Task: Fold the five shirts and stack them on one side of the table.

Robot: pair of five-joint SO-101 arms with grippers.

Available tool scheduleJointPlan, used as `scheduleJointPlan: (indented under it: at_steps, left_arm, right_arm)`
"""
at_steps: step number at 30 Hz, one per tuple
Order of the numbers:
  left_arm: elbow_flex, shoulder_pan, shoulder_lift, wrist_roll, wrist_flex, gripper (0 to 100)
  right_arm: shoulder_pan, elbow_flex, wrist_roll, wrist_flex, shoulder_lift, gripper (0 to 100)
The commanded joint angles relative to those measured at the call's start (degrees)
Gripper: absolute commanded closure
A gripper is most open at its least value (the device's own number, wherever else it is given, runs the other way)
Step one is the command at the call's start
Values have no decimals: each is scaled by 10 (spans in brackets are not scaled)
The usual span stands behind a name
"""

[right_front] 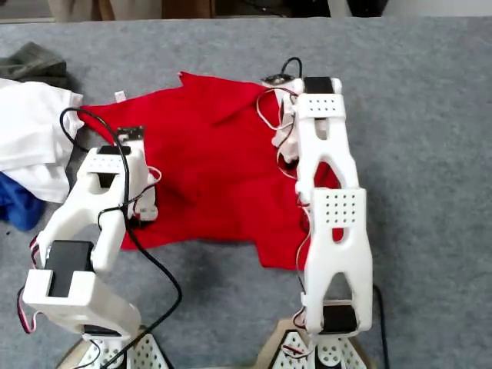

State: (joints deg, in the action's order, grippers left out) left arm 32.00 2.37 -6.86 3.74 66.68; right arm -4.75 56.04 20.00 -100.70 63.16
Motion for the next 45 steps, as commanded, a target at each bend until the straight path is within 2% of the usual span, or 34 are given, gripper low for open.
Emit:
scheduleJointPlan:
  at_steps: [1, 6, 11, 14, 21, 24, 28, 32, 34, 38, 45]
  left_arm:
    - [18, 1, 10, 30, 46, 980]
    - [52, -8, 104, 65, 72, 980]
    - [133, -68, 238, 86, 105, 980]
    - [170, -78, 296, 87, 98, 980]
    - [173, -62, 318, 102, 95, 980]
    - [128, -39, 318, 98, 96, 977]
    - [6, 23, 313, 73, 92, 963]
    - [-109, 69, 305, 15, 68, 850]
    - [-146, 76, 282, -8, 51, 832]
    - [-207, 77, 205, -13, 52, 833]
    - [-324, 79, 52, -49, 22, 829]
  right_arm:
    - [36, -83, 28, -17, -29, 995]
    - [73, -179, 58, -14, -87, 995]
    - [106, -253, 93, -14, -157, 995]
    - [116, -308, 115, -13, -200, 995]
    - [122, -423, 139, 60, -296, 995]
    - [121, -419, 140, 89, -339, 994]
    - [112, -369, 140, 105, -378, 992]
    - [96, -286, 136, 98, -375, 927]
    - [83, -245, 136, 83, -367, 896]
    - [60, -171, 135, 39, -342, 896]
    - [15, -63, 100, 33, -257, 896]
